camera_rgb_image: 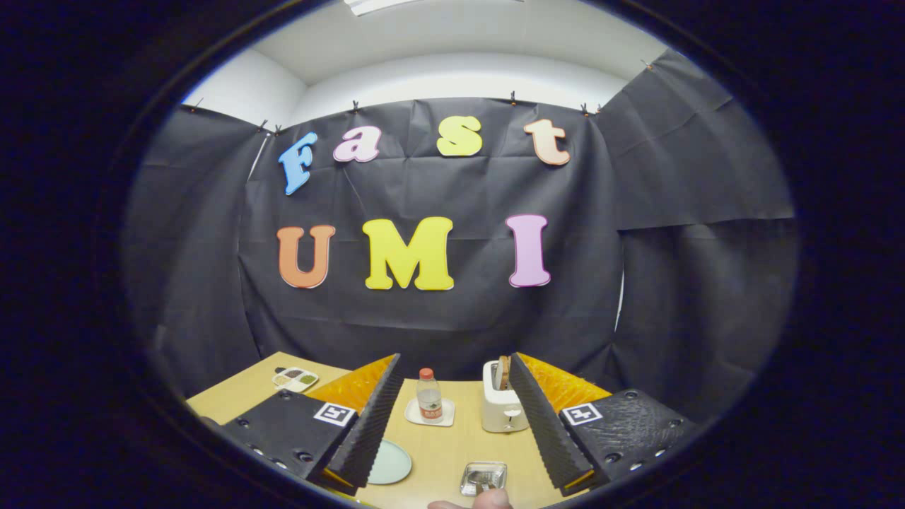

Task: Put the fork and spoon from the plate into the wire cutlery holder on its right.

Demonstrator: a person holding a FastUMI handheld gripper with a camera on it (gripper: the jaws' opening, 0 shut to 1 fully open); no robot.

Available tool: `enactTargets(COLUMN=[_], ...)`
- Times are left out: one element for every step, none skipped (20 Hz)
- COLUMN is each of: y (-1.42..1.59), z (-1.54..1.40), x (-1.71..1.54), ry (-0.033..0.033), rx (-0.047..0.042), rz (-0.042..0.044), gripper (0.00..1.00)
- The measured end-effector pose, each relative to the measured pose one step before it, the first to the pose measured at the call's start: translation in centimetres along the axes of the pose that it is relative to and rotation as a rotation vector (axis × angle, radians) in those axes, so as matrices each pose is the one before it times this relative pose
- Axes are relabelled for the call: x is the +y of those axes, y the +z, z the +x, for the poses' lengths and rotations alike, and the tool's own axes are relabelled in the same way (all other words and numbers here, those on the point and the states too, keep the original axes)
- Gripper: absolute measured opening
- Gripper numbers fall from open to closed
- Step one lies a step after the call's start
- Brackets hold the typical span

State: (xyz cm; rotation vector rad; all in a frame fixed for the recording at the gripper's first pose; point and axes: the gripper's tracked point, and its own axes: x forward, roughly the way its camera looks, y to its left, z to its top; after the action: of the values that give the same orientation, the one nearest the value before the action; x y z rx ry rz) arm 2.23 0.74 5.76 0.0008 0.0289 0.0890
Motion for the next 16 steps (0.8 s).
enactTargets(y=[-0.079, -0.054, -0.188, 0.174, 0.298, -0.065, -0.052, 0.175, 0.014, 0.084, 0.039, 0.094, 0.107, 0.108, 0.078, 0.165], z=[0.073, -0.006, -0.073, 0.107, -0.045, 0.037, -0.044, -0.053, -0.023, -0.042, 0.015, -0.014, -0.088, -0.017, 0.050, 0.029], x=[-0.165, -0.040, -0.423, -0.045, 0.269, -0.065, 0.001, -0.059, -0.001, 0.012, 0.081, 0.000, 0.035, 0.064, 0.115, 0.263], ry=[-0.00386, -0.00356, -0.00439, 0.00078, 0.00356, -0.00077, 0.00003, -0.00114, -0.00109, -0.00041, -0.00043, -0.00108, -0.00105, -0.00144, 0.00020, 0.00121], rx=[0.00054, 0.00052, -0.00292, -0.00545, -0.00019, 0.00341, 0.00111, -0.00285, -0.00106, -0.00028, -0.00103, -0.00341, -0.00257, -0.00225, -0.00458, -0.00504], rz=[0.00877, 0.00171, -0.00043, -0.00259, 0.00155, 0.00448, 0.00368, 0.00258, -0.00174, -0.00059, -0.00251, -0.00155, -0.00291, -0.00295, -0.00153, 0.00020], gripper=[0.92, 0.92, 0.92, 0.92, 0.92, 0.92, 0.92, 0.93, 0.93, 0.92, 0.92, 0.92, 0.92, 0.92, 0.93, 0.93])
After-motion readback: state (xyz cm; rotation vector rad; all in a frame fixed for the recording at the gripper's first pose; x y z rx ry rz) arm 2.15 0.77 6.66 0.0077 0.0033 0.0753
